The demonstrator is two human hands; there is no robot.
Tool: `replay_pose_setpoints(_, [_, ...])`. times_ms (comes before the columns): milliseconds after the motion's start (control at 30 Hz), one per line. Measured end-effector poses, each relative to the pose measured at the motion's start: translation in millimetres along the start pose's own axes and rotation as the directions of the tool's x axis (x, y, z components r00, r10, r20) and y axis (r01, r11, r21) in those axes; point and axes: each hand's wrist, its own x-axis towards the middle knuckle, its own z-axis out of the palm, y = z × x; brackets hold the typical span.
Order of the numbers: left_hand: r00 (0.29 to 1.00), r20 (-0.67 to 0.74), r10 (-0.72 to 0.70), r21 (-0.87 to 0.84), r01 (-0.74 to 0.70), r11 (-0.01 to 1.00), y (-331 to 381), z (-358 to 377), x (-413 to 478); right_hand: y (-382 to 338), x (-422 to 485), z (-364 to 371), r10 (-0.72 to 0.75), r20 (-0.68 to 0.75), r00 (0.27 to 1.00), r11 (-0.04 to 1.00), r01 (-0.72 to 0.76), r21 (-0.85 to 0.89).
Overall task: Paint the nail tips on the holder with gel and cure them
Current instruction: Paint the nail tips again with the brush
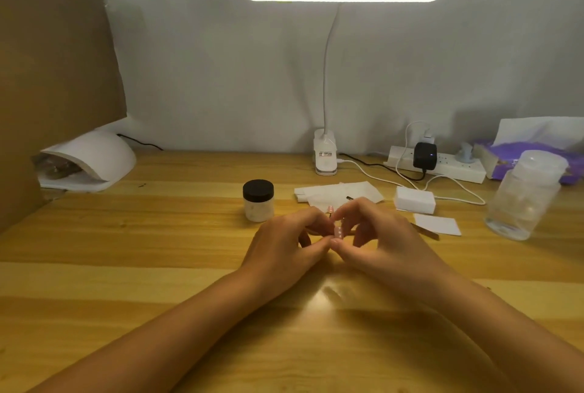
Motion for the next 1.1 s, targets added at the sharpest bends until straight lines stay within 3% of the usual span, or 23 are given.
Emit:
replay_pose_setpoints(167, [0.999, -0.043, -0.007, -0.008, 0.006, 1.0, 6, -3, -3, -1, 3, -4, 0.034, -0.104, 0.994, 0.998, -0.028, 0.06])
replay_pose_setpoints(333, [0.979, -0.088, -0.184, 0.15, 0.195, 0.969, 3, -3, 1, 31, 11, -30, 0.248, -0.261, 0.933, 0.95, -0.287, -0.122])
replay_pose_setpoints(500, [0.951, 0.013, -0.31, 0.219, 0.3, 0.928, -3, -2, 5, 49, 14, -26, 0.324, -0.278, 0.904, 0.898, -0.387, -0.211])
replay_pose_setpoints(667, [0.938, 0.045, -0.344, 0.209, 0.328, 0.921, -6, -3, 7, 52, 18, -18, 0.305, -0.32, 0.897, 0.903, -0.379, -0.2])
replay_pose_setpoints(800, [0.94, 0.043, -0.339, 0.208, 0.323, 0.923, -7, -2, 9, 48, 19, -15, 0.372, -0.28, 0.885, 0.888, -0.427, -0.169])
replay_pose_setpoints(967, [0.937, 0.017, -0.348, 0.103, 0.344, 0.933, -5, -2, 10, 40, 7, -6, 0.399, -0.291, 0.869, 0.745, -0.493, -0.45])
replay_pose_setpoints(1100, [0.93, 0.015, -0.367, 0.078, 0.365, 0.928, 0, -3, 11, 27, 3, 14, 0.458, -0.249, 0.853, 0.679, -0.517, -0.522])
